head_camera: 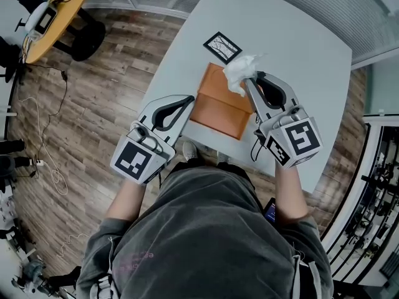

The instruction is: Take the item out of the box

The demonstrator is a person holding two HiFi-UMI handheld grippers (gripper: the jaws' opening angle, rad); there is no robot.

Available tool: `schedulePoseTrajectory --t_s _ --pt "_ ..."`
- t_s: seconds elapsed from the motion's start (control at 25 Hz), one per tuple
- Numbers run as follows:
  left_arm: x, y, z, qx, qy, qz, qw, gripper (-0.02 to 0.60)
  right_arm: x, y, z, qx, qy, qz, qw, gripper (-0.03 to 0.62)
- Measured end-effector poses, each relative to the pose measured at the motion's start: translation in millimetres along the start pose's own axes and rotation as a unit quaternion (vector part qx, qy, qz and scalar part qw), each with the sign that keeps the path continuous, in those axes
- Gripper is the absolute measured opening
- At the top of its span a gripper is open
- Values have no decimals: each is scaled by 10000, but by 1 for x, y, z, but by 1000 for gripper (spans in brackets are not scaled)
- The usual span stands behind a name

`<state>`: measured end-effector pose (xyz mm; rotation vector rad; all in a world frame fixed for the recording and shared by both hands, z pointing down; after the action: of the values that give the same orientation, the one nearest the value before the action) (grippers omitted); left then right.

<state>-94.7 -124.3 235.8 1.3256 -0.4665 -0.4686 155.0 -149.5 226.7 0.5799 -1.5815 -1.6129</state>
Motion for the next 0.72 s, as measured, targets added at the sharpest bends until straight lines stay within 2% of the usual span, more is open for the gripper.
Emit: schedulePoseTrajectory --t_s 0.72 --pt "1 1 -2 -56 8 36 10000 12 -1 -2 1 -14 -69 -103 9999 49"
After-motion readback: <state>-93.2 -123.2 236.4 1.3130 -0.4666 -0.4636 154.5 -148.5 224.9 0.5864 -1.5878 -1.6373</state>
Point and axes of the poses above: the fingertips, and each gripper's own axes: x forward along the fingers, z to its left, y out of its underside, the point moved 10 cm from there along -x, backward along the fingers, and after that the axes turned 9 degrees about -x, right-handed, at the moved point
